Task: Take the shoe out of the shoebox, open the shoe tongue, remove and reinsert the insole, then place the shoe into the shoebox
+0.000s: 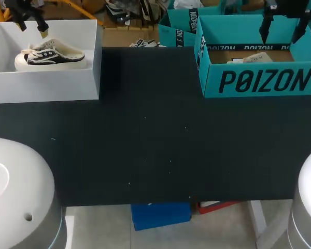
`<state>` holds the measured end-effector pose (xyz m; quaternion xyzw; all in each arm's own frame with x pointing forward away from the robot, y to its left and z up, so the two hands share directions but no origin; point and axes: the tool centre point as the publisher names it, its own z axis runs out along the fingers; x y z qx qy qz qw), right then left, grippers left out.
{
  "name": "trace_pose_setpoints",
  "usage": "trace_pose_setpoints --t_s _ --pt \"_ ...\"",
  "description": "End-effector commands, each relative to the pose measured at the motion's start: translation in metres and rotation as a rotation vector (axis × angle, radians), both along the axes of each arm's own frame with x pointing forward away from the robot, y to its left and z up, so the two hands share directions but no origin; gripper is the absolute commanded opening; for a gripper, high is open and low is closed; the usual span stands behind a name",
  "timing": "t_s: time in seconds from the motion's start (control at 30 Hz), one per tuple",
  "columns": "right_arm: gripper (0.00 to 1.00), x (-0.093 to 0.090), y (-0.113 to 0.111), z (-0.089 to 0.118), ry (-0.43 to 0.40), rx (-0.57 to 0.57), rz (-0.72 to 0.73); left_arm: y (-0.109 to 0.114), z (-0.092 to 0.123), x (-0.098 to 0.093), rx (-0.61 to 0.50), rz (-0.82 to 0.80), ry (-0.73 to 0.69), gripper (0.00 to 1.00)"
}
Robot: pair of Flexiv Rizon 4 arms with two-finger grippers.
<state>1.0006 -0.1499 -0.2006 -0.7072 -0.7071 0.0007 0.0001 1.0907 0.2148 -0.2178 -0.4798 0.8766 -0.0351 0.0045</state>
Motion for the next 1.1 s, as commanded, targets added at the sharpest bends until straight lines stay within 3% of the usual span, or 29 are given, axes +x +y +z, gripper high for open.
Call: trace_pose_setpoints --t_s 0.03,0.2,0.67,0.87,1.07,1.1 --pt "1.0 0.0 0.0 0.0 0.0 0.0 0.0 0.007 -0.002 0.019 0.048 -0.7 0.108 1.0" --pt "1.0 0.0 0.0 0.0 0.0 0.0 0.0 0.015 -0.005 0.018 0.065 -0.917 0.089 1.0" --pt "1.0 0.0 0.0 0.0 0.0 0.0 0.0 0.015 -0.005 0.019 0.055 -0.909 0.068 1.0" --pt "1.0 0.0 0.0 0.0 0.0 0.0 0.0 0.029 -0.018 0.024 -0.034 -0.948 0.072 1.0" --pt "1.0 0.0 0.0 0.0 0.0 0.0 0.0 0.028 -0.037 0.033 -0.034 -0.973 0.07 1.0" --pt "1.0 0.0 0.0 0.0 0.0 0.0 0.0 0.027 -0.04 0.035 -0.033 -0.973 0.069 0.86"
